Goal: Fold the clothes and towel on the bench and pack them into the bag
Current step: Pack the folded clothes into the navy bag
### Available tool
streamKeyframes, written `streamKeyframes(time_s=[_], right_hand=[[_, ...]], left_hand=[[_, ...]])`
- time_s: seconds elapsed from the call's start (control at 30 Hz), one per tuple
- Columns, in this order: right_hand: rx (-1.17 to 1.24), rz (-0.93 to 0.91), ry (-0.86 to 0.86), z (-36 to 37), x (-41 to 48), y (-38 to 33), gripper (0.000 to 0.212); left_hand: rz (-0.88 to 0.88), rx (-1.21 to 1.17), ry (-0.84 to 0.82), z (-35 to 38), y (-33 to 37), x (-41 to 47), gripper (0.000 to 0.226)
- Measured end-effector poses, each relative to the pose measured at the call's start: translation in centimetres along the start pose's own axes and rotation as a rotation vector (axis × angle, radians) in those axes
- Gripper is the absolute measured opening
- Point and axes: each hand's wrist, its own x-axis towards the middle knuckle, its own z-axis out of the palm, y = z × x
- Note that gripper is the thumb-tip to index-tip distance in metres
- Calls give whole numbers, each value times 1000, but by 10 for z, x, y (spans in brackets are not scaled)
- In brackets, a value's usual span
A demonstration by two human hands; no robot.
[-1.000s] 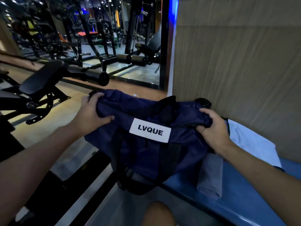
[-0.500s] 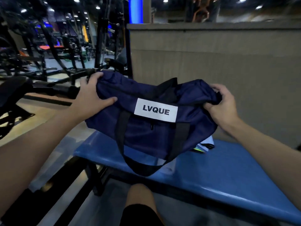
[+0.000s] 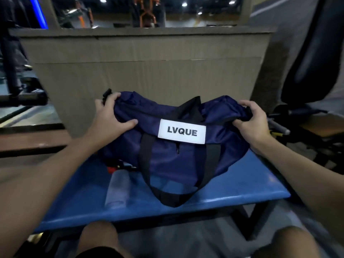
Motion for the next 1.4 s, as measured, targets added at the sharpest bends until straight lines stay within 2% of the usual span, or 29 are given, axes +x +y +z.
streamKeyframes(time_s=[0.17,0.33,0.6,0.7,0.77,0.87,1.0,1.17,1.3,1.4], right_hand=[[-90,88,111,-72,18,49,55],[-172,165,150,-128,27,98,51],[-177,364,157,-147,33,193,55],[-92,551,15,-132,21,219,67],[-24,632,-40,-120,11,233,66],[-46,665,-63,-107,-1,246,65],[-85,637,-158,-84,-6,257,77],[-282,552,-268,-69,-3,261,86],[-725,439,-294,-65,0,253,75],[-848,338,-316,-50,4,235,64]], left_hand=[[41,-79,-129,88,50,16,87],[54,-163,-249,176,81,24,86],[-15,-174,-383,285,64,17,92],[-112,-76,-458,304,37,4,92],[-220,19,-518,309,17,-4,88],[-195,239,-507,312,4,-13,86],[-172,425,-411,313,-4,-18,85],[-113,505,-395,300,-18,-25,78],[15,382,-391,288,-16,-25,63],[50,314,-370,275,-14,-26,62]])
